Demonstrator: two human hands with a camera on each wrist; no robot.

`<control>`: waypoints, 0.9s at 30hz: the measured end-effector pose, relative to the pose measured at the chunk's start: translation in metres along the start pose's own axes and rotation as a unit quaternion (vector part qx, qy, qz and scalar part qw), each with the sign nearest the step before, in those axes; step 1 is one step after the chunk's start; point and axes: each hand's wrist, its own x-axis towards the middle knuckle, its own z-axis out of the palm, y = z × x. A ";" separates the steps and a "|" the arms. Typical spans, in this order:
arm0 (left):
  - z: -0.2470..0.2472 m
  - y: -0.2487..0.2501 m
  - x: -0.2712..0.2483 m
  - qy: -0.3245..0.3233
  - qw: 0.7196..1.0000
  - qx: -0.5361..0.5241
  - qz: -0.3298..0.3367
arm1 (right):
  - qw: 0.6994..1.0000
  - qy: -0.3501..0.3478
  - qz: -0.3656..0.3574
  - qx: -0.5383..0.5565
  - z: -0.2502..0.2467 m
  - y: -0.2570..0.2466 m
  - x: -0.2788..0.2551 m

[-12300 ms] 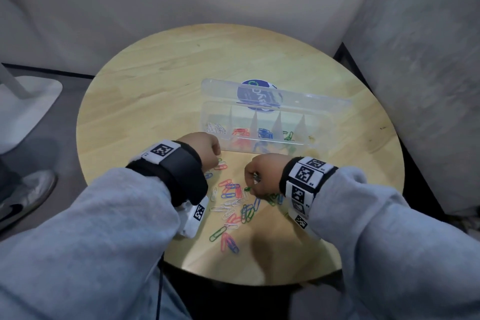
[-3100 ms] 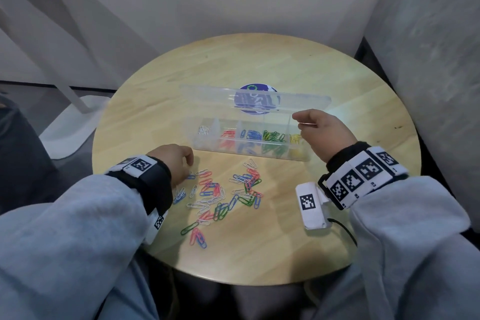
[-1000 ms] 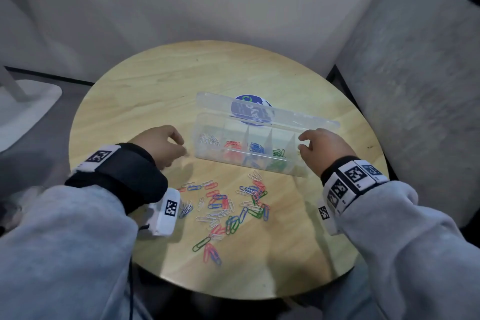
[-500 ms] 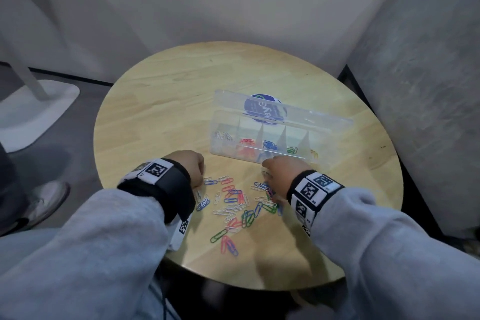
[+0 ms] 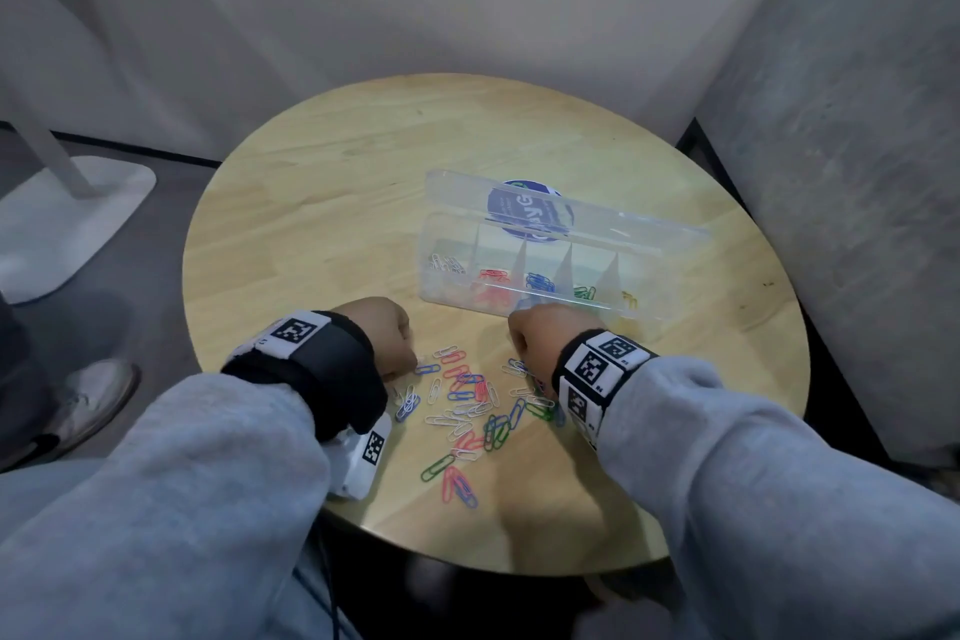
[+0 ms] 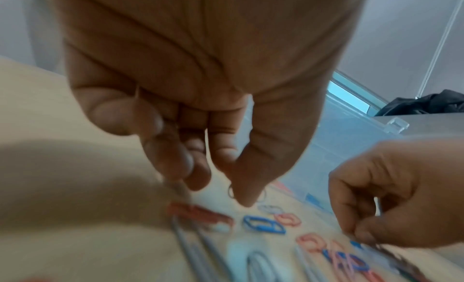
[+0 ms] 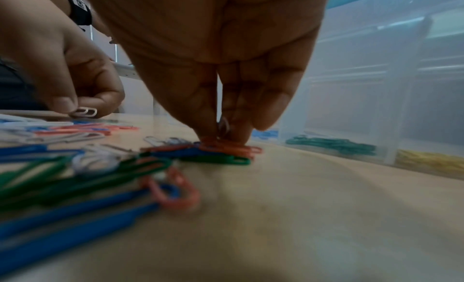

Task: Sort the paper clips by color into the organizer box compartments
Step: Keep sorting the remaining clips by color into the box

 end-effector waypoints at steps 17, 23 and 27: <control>-0.019 -0.004 -0.008 -0.097 0.941 -0.306 -0.111 | 0.989 -0.059 0.028 0.131 0.005 0.015 -0.001; -0.008 -0.007 -0.008 -0.097 0.920 -0.366 -0.099 | 0.981 -0.043 0.027 0.188 0.005 0.027 0.000; -0.002 -0.004 -0.004 -0.098 0.934 -0.320 -0.124 | 0.957 -0.033 0.037 0.286 0.009 0.039 0.000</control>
